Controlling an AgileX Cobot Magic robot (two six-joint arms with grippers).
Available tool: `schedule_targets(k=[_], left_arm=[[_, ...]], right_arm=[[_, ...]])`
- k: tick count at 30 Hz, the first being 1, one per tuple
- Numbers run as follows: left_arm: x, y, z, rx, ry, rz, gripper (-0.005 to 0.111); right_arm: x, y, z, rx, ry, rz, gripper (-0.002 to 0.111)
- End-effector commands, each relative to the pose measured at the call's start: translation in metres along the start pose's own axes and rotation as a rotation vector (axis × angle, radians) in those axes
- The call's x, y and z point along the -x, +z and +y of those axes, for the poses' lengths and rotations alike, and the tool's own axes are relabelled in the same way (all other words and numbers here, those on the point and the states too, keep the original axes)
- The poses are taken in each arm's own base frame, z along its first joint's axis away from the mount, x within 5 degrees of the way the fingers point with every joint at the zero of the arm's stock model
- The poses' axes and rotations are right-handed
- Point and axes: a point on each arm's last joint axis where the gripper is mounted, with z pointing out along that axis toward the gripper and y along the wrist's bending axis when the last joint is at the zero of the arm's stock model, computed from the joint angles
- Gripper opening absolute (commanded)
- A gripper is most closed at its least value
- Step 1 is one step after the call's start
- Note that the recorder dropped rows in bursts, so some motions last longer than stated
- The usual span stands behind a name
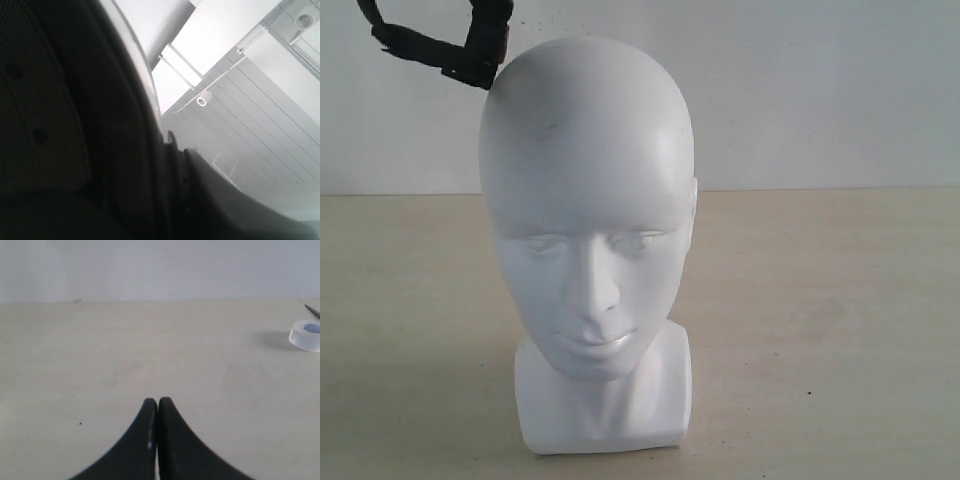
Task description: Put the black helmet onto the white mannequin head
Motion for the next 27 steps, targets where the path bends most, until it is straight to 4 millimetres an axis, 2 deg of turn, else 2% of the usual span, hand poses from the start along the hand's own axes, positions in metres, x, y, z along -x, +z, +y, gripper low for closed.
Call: schedule_targets(k=[1,4,13,21,27], left_arm=[[0.002,0.005,-0.002,-0.065,0.016,0.018,0.004],[0.004,0.005,0.009,-0.041,0.052,0.012,0.004],[0.004,0.004,0.059,0.092,0.038,0.079,0.004],[0.005,0.003,0.072,0.119,0.045,0.077,0.004],[0.007,0.005,0.071,0.109,0.060,0.070,0.004]], right_arm=[[0.010,-0.001,0.000,-0.004,-0.001,-0.110,0.000],[0.015,-0.002,0.000,-0.005,-0.001,-0.171,0.000],[0.027,-0.005,-0.001,-0.006,0.014,-0.304,0.000],[0.040,-0.010,-0.001,0.043,0.236,-0.451,0.000],[0.039,-0.009,-0.001,0.045,0.252,-0.441,0.000]])
